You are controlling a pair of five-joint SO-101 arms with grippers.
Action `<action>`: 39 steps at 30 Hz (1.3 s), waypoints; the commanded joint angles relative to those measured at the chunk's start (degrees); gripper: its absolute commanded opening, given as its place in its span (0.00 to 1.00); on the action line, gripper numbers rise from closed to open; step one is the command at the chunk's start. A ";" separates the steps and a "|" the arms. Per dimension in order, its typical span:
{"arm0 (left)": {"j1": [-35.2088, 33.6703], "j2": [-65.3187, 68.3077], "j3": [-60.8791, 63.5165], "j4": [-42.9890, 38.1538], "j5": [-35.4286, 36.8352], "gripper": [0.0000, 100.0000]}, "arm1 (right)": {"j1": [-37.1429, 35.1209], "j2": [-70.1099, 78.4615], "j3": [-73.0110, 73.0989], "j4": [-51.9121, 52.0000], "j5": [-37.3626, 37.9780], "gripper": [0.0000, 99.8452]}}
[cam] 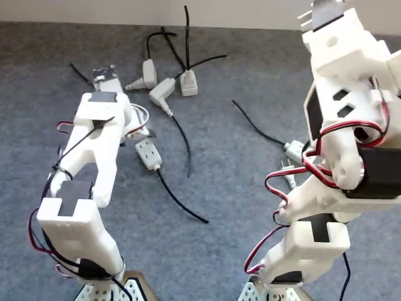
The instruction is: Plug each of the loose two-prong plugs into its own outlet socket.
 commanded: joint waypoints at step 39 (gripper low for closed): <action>5.49 -1.01 -6.90 -0.44 -0.18 0.19 | 3.82 -42.42 52.53 -5.23 -18.20 0.01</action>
